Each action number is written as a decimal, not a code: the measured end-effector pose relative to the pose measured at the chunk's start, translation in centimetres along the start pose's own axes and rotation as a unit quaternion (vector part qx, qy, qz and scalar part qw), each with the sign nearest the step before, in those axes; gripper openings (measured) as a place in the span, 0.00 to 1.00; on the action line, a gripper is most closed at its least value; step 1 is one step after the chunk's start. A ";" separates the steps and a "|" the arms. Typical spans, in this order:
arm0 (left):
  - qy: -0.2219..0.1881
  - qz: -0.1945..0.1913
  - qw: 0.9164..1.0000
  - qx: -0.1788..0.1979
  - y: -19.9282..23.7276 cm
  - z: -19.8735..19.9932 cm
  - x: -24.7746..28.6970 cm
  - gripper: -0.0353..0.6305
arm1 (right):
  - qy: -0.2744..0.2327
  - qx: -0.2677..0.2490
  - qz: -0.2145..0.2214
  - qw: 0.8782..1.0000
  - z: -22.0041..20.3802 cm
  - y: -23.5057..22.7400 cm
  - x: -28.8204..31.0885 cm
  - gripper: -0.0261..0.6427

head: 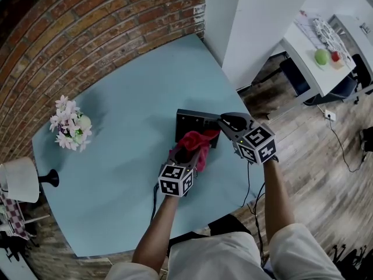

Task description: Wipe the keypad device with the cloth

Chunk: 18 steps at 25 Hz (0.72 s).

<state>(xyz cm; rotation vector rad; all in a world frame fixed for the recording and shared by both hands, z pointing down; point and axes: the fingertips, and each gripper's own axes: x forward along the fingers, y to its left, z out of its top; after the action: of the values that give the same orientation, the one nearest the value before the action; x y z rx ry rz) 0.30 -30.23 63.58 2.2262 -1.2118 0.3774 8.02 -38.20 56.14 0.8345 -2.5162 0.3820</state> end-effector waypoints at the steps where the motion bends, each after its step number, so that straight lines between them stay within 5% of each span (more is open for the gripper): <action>1: -0.002 -0.003 1.000 -0.006 -0.1 0.1 -0.2 0.27 | 0.001 -0.003 0.001 1.000 0.0 0.0 0.0 0.16; 5: -0.052 -0.026 0.998 -0.006 -1.3 3.0 -1.7 0.27 | -0.004 0.001 0.011 1.000 0.0 0.1 0.0 0.16; 8: -0.092 -0.030 0.995 0.025 -2.3 6.5 -2.8 0.27 | -0.038 0.055 0.030 0.997 0.2 -0.3 -0.6 0.16; 14: -0.106 -0.019 0.988 0.111 -2.6 12.2 -2.1 0.27 | -0.048 0.057 -0.015 0.997 -0.8 -1.1 -3.0 0.16; 18: -0.089 -0.019 0.976 0.197 -3.6 14.2 -0.3 0.27 | -0.043 0.057 -0.054 0.996 -2.1 -0.9 -4.5 0.16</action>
<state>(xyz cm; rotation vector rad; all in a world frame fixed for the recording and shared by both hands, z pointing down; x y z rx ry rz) 2.78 -37.04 50.84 2.6676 -1.2711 0.4418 12.52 -35.86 55.80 1.0462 -2.5337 0.4661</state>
